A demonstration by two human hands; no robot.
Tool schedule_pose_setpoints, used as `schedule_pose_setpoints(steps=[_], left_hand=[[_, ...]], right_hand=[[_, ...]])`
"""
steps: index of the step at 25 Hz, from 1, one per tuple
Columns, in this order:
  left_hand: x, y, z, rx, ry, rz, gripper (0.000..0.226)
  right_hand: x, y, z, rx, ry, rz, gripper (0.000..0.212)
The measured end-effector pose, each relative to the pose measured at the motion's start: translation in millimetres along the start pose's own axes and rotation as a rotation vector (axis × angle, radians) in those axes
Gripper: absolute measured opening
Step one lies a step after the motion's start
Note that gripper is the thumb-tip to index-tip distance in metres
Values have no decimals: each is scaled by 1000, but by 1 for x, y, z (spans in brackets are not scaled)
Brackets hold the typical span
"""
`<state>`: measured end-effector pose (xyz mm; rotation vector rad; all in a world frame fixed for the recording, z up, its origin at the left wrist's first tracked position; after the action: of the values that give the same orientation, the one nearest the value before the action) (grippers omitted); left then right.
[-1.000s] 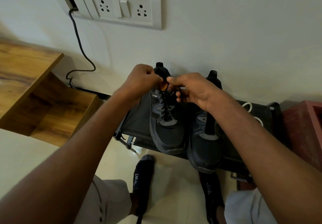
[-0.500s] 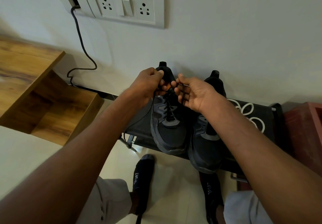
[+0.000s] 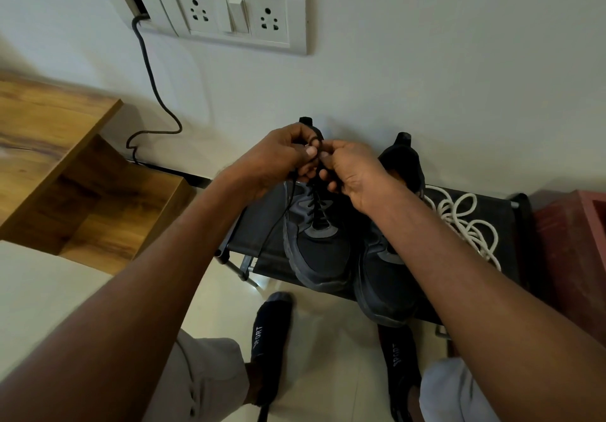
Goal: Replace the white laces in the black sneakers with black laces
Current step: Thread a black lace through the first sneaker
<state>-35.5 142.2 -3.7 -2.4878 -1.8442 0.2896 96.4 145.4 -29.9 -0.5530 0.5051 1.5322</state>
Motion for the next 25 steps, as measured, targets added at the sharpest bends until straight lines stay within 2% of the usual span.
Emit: schedule_pose_setpoints(steps=[5, 8, 12, 13, 17, 20, 25], left_hand=[[4, 0, 5, 26, -81, -15, 11], [6, -2, 11, -19, -158, -81, 15], [6, -1, 12, -92, -187, -125, 6], [6, -2, 13, -93, -183, -140, 2], [7, -5, 15, -93, -173, -197, 26], [7, -7, 17, -80, -193, -212, 27], [4, -7, 14, -147, -187, -132, 27]], right_hand=[[3, 0, 1, -131, -108, 1, 41], [1, -1, 4, -204, -158, 5, 35], [-1, -2, 5, -271, -192, -10, 25], [0, -2, 5, -272, -190, -6, 21], [-1, -3, 8, -194, -114, 25, 13], [-1, -7, 8, -173, -99, 42, 32], [6, -10, 3, -139, -95, -17, 14]])
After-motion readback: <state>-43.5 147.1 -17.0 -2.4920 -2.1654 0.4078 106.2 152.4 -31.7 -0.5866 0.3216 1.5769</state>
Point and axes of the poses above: each hand's wrist, its own x-axis towards the middle knuckle, its own y-axis out of the palm, z = x × y, the point moved 5 cm from there along x, towards the middle knuckle, and after that the axes turned 9 degrees about y, right-handed, at the moved point
